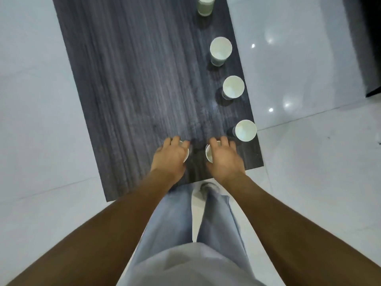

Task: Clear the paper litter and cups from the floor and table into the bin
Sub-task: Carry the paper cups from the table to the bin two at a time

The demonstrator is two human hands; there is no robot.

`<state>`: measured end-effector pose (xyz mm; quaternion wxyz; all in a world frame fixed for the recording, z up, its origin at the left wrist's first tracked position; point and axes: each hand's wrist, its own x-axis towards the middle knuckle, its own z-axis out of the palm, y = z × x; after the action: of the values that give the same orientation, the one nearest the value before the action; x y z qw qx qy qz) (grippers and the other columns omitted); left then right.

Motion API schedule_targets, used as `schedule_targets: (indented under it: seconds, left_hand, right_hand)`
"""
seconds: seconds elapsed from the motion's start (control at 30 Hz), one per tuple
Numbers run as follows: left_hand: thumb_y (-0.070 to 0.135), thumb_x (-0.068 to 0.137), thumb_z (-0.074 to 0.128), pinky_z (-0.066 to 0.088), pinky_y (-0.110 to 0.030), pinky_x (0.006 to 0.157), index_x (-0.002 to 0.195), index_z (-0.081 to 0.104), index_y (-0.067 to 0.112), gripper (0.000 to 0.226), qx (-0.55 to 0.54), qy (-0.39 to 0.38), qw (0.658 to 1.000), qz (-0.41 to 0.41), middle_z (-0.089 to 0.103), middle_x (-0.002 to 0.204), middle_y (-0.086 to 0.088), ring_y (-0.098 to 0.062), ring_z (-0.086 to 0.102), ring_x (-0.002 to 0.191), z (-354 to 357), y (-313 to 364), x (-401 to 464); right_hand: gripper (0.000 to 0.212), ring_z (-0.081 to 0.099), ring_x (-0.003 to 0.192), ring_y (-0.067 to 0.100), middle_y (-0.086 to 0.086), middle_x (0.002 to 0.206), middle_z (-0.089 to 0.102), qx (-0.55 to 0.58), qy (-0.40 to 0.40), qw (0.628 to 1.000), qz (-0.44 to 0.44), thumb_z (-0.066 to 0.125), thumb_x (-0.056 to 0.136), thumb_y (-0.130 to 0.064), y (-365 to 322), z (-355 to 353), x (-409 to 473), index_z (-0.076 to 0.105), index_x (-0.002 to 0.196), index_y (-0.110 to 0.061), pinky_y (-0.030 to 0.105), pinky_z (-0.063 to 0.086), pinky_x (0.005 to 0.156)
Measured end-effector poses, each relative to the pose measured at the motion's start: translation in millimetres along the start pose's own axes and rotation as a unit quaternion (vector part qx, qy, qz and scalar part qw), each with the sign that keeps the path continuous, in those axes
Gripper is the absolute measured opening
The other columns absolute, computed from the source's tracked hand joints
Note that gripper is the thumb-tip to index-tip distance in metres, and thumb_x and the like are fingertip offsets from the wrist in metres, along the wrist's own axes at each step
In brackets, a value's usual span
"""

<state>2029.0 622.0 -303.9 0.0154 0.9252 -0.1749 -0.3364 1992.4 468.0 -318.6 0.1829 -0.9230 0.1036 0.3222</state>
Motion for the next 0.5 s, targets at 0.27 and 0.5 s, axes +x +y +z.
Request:
schedule_targets:
  seconds: [0.27,0.5]
  left_hand:
    - [0.018,0.084,0.065,0.045,-0.04,0.096,0.138,0.038,0.02,0.06,-0.114,0.049,0.983,-0.138,0.039,0.136,-0.006,-0.026,0.035,0.127,-23.3,1.4,-133.4]
    - [0.025,0.082,0.068,0.045,-0.037,0.091,0.133,0.044,0.018,0.057,-0.244,0.101,0.922,-0.283,0.041,0.134,-0.006,-0.026,0.039,0.124,-0.6,-14.7,-265.9]
  right_hand:
    - [0.056,0.037,0.123,0.029,0.006,0.134,0.039,-0.087,-0.018,0.988,-0.129,0.068,0.083,-0.016,-37.0,-51.0,-92.0,0.04,0.131,-0.02,0.041,0.049,0.086]
    - [0.049,0.035,0.122,0.028,0.005,0.132,0.037,-0.188,-0.053,0.951,-0.241,0.062,0.086,-0.018,-103.3,-53.0,-169.5,0.04,0.13,-0.02,0.041,0.049,0.086]
